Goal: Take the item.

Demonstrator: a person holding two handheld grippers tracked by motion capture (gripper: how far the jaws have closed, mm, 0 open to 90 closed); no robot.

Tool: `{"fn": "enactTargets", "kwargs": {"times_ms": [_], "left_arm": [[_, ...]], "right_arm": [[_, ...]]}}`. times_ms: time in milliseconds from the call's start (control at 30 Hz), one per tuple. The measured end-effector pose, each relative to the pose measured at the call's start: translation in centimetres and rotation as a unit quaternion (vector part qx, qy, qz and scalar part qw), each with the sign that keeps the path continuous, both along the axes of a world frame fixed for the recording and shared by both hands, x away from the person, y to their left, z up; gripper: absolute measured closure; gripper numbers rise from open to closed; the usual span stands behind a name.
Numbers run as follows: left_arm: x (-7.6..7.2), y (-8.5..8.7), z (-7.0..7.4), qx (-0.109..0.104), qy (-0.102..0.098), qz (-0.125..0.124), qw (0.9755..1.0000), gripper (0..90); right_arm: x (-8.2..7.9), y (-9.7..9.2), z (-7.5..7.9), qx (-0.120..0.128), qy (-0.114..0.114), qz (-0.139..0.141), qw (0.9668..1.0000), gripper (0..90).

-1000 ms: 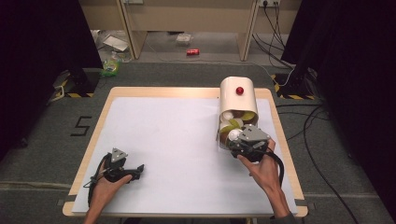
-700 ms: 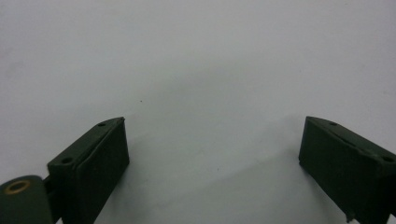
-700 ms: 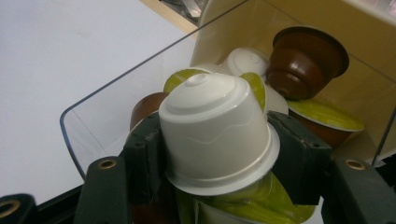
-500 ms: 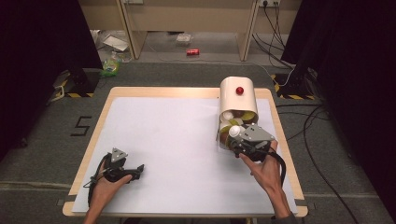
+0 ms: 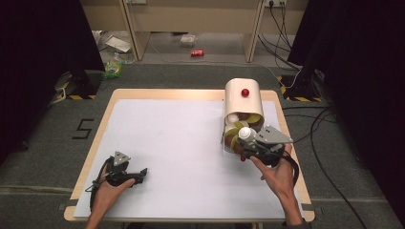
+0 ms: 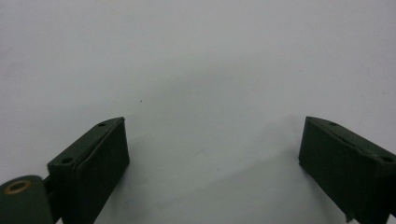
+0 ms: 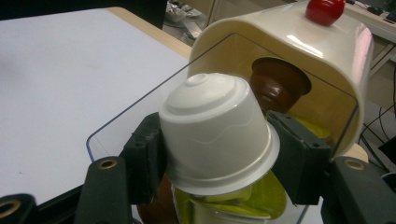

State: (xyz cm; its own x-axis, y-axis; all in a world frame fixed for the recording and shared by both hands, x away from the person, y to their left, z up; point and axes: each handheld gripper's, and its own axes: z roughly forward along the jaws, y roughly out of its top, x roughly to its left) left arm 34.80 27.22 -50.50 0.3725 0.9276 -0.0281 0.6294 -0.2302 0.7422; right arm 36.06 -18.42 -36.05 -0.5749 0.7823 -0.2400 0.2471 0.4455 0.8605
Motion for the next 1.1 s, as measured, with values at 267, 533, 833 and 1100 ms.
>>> {"fn": "enactTargets", "kwargs": {"times_ms": [267,533,833,1100], "left_arm": [[0.0,0.0,0.0,-0.001,0.000,0.001,1.0000,7.7],[0.0,0.0,0.0,-0.001,0.000,0.000,1.0000,7.8],[0.0,0.0,0.0,-0.001,0.000,0.001,1.0000,7.9],[0.0,0.0,0.0,-0.002,0.000,0.001,1.0000,7.9]], "right_arm": [[-0.7,-1.3,0.7,0.021,0.003,-0.004,0.9998,41.0],[-1.4,-2.3,1.1,0.037,0.003,-0.011,0.9992,41.0],[-2.2,-4.2,1.2,0.054,0.002,-0.029,0.9981,40.9],[-2.8,-5.6,1.0,0.056,0.002,-0.041,0.9976,41.0]]}}
